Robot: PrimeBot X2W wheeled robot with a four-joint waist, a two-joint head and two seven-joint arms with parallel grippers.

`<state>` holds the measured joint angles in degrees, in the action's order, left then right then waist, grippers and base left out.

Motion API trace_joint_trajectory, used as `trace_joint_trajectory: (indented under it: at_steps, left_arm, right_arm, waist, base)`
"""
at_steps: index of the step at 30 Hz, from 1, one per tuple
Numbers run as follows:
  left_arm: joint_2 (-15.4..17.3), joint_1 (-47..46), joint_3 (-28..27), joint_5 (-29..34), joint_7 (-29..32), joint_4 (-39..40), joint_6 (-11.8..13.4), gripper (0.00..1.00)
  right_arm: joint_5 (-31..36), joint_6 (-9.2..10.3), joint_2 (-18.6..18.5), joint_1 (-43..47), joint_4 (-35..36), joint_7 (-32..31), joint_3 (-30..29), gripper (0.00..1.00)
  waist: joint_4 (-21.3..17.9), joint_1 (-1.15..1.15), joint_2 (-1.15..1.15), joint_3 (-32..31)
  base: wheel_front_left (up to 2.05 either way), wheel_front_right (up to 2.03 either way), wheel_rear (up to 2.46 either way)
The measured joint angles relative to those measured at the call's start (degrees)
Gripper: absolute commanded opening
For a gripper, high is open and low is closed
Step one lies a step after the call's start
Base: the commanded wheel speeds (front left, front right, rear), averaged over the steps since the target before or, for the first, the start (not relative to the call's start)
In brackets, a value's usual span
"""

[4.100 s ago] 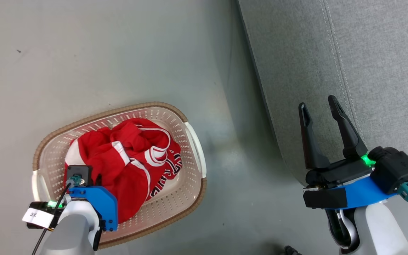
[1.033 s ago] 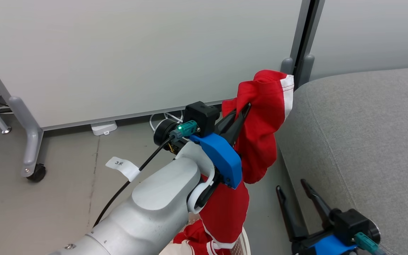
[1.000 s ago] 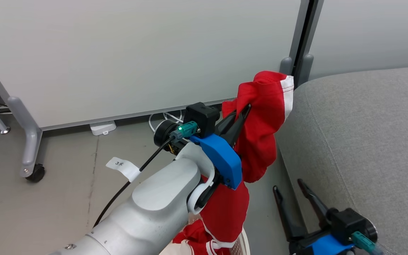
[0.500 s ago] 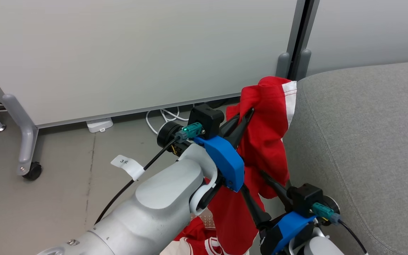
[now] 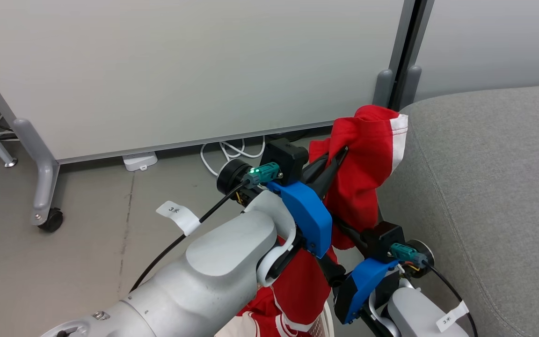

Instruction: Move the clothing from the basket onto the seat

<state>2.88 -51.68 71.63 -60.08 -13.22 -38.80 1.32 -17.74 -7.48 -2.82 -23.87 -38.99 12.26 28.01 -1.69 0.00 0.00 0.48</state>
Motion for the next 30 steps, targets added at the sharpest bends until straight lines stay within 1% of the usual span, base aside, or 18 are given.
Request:
trace_joint_trajectory:
  at_steps: [4, 5, 7, 14, 30]
  left_arm:
    - [0.0, -0.1, 0.6, -0.5, 0.0, 0.3, 0.2, 0.0]
    - [0.0, -0.1, 0.8, -0.5, 0.0, 0.3, 0.2, 0.0]
    - [0.0, -0.1, 1.0, -0.6, 0.0, 0.4, 0.2, 0.0]
    - [0.0, -0.1, 1.3, -1.0, 0.0, 0.2, 0.4, 0.0]
    - [0.0, -0.1, 1.6, -1.4, 0.4, -0.6, 0.6, 0.0]
  right_arm:
    - [-1.4, 0.0, 0.0, -1.5, -2.9, 0.7, 0.6, 1.0]
    - [-2.2, 0.0, 0.0, -1.7, -3.6, 0.7, 0.7, 0.56]
    - [-2.9, 0.0, 0.0, -1.9, -4.6, 1.0, 0.9, 0.0]
    - [-4.6, 0.0, 0.0, -2.7, -6.2, 2.0, 1.5, 0.0]
    - [-7.1, 0.0, 0.0, -3.0, -7.0, 2.6, 3.3, 0.0]
  waist:
    - [0.3, 0.0, 0.0, -0.2]
    - [0.3, 0.0, 0.0, -0.3]
    - [0.4, 0.0, 0.0, -0.4]
    - [0.2, 0.0, 0.0, -0.8]
    - [-0.6, 0.0, 0.0, -1.0]
  base:
    - [0.0, 0.0, 0.0]
    - [0.0, 0.0, 0.0]
    - [0.0, 0.0, 0.0]
    - [0.0, 0.0, 0.0]
    - [0.0, 0.0, 0.0]
